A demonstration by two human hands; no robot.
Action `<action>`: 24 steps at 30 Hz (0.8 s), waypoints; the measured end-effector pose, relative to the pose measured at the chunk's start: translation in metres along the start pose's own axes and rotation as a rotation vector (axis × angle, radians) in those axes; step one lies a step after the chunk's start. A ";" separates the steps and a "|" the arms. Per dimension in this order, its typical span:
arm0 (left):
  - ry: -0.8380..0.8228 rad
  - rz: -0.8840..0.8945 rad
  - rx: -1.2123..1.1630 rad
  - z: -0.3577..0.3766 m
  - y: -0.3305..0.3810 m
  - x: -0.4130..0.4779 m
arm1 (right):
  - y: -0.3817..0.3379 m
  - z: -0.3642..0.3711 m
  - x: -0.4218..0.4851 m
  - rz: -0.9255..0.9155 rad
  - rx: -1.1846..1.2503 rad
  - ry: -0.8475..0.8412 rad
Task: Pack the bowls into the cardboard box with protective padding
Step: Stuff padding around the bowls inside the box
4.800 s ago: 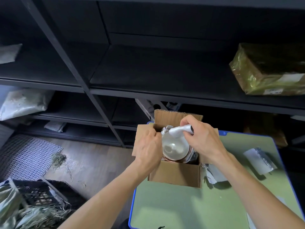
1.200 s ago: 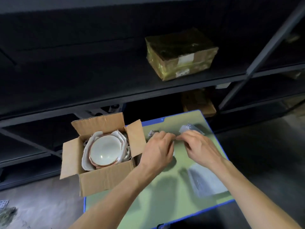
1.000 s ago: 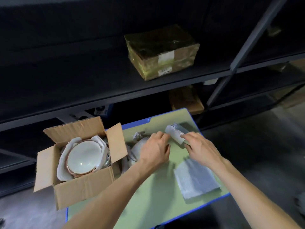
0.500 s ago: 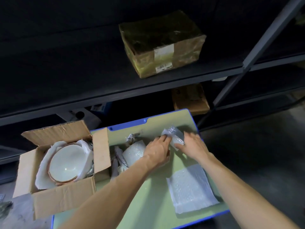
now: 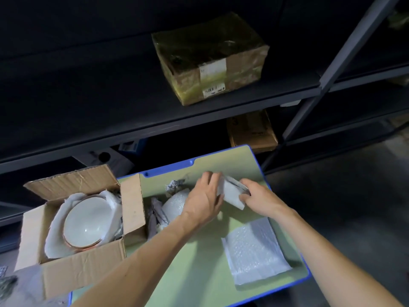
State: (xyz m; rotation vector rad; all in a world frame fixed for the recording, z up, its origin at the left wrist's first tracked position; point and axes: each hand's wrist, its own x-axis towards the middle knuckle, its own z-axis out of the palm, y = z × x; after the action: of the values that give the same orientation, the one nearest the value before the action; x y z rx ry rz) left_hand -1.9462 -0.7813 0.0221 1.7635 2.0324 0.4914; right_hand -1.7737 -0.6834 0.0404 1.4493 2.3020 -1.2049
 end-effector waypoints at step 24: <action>0.373 0.015 0.060 -0.123 -0.015 -0.106 | -0.162 0.005 -0.049 -0.342 0.561 -0.091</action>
State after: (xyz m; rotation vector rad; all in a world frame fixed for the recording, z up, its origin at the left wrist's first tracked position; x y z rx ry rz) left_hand -2.0094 -0.8889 0.1274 1.8324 2.3019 0.8239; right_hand -1.8817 -0.7528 0.1500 1.1142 2.3176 -2.0973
